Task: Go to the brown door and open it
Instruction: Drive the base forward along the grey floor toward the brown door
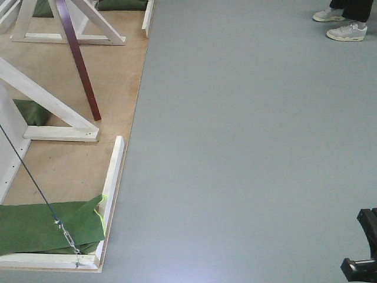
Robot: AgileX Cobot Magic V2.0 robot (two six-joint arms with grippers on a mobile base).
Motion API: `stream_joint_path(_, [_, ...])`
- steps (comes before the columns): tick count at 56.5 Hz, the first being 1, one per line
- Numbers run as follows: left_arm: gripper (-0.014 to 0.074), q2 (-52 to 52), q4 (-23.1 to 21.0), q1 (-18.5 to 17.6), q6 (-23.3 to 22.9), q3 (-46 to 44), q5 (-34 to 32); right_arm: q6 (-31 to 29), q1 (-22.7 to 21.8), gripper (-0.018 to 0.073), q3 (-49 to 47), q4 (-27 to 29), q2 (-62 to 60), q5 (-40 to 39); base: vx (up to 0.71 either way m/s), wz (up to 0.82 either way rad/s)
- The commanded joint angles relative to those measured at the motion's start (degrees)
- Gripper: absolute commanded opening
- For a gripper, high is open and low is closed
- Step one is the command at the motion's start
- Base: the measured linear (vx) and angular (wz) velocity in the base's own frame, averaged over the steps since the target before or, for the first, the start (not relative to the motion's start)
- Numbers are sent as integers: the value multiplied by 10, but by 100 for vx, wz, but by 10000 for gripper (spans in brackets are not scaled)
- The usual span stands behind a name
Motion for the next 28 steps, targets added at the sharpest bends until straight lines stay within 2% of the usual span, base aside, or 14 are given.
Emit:
stream_joint_path(1, [-3, -2, -2, -1, -4, -14, -51, -5, -1, 0, 2, -2, -3, -46, 0, 0])
stream_joint_path(28, [-3, -2, -2, -1, -4, -14, -51, -5, -1, 0, 2, -2, -3, -44, 0, 0])
